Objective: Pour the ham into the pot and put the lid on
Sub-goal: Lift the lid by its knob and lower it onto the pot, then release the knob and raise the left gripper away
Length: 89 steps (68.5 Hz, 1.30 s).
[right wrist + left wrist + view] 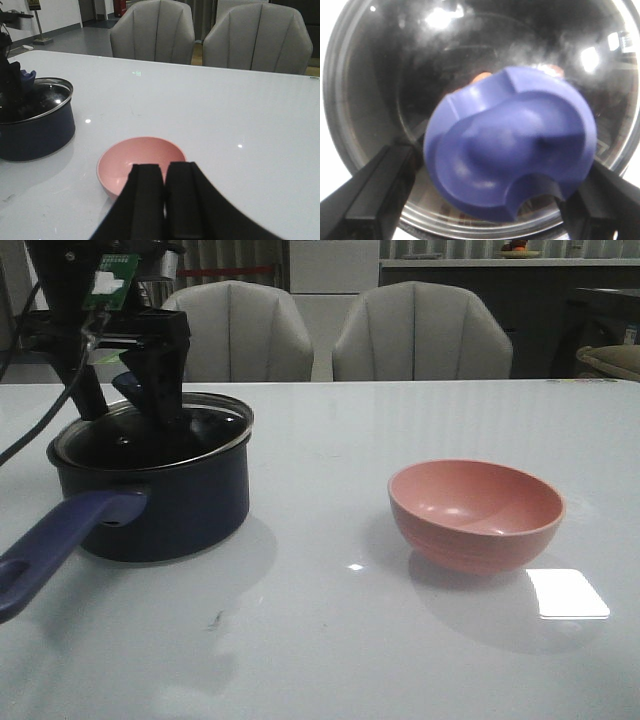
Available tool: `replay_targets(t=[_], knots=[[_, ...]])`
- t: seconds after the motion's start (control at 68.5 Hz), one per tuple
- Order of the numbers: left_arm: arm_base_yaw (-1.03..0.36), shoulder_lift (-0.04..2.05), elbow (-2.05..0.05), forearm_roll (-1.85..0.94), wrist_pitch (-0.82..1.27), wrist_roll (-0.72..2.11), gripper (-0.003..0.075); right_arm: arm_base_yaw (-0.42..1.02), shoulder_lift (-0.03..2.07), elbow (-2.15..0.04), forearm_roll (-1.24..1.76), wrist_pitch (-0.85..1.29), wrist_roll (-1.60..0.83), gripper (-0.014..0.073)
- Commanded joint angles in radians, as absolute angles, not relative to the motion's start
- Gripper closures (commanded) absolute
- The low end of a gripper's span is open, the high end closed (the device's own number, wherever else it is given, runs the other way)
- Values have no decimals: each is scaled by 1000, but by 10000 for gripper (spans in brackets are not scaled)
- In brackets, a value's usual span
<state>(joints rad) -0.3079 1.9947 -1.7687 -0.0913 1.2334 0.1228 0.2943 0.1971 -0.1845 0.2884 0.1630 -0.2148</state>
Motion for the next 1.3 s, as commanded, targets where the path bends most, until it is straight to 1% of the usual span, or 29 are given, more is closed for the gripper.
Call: replay_targets(t=[0.0, 0.175, 0.379, 0.627, 0.715, 1.109, 1.284], knots=[[-314, 1941, -1821, -93, 1262, 114, 134, 295, 204, -212, 288, 89, -222, 429], [-314, 1897, -1872, -101, 1264, 114, 134, 295, 204, -212, 288, 89, -222, 429], [-314, 1792, -1867, -104, 1264, 114, 135, 295, 204, -212, 288, 89, -222, 429], [-314, 1620, -1778, -104, 1256, 114, 135, 295, 204, -212, 288, 89, -222, 429], [-314, 1542, -1700, -121, 1204, 114, 134, 295, 204, -212, 288, 89, -222, 429], [-314, 1072, -1165, -154, 888, 115, 135, 295, 204, -212, 288, 89, -222, 429], [-314, 851, -964, -171, 736, 118, 135, 295, 204, -212, 288, 89, -222, 429]])
